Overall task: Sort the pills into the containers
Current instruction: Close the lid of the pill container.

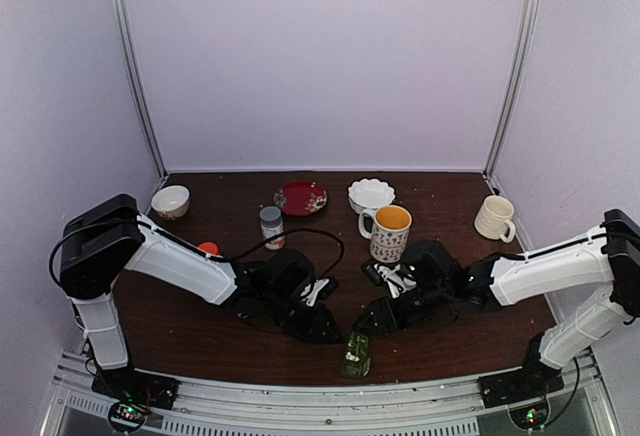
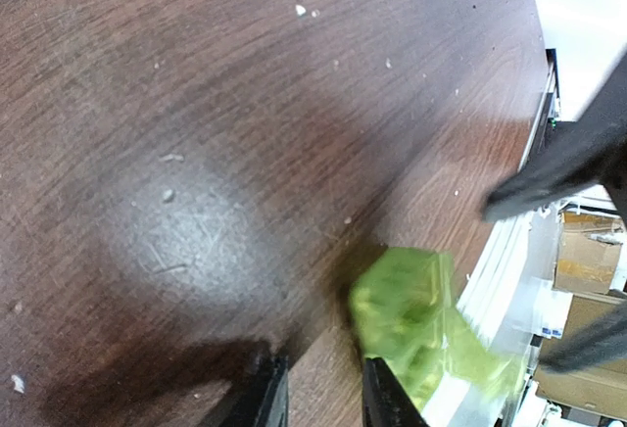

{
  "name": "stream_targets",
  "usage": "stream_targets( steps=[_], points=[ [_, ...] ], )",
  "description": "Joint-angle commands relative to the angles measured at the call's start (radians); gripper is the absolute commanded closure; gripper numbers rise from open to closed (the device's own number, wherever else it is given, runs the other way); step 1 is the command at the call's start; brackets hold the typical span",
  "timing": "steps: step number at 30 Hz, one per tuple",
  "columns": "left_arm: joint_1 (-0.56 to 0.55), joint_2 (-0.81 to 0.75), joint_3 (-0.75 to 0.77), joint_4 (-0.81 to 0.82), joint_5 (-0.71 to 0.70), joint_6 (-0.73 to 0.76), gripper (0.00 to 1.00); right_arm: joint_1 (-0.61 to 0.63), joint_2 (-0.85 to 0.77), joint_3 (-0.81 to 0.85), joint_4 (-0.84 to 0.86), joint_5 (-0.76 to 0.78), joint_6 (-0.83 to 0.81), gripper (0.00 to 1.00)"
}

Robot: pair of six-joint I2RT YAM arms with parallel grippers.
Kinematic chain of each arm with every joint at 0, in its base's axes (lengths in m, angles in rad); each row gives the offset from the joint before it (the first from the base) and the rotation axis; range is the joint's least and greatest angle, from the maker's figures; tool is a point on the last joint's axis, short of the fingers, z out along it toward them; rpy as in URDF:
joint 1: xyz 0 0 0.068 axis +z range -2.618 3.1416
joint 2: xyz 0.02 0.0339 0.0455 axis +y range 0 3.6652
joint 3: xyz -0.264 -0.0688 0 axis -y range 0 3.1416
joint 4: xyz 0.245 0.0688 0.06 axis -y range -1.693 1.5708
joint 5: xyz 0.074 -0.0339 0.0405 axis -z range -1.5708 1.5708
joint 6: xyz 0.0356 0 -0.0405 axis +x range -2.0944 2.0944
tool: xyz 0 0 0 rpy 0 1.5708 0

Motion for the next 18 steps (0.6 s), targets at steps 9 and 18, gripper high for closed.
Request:
stream_targets(
  steps=[9, 18],
  points=[
    [-0.006, -0.037, 0.014, 0.018, -0.017, 0.007, 0.71, 0.023, -0.082, -0.201, 0.176, -0.062, 0.114, 0.48],
    [-0.005, -0.075, -0.017, 0.068, -0.008, -0.006, 0.70, 0.064, 0.000, -0.211, 0.323, -0.099, 0.144, 0.41]
  ],
)
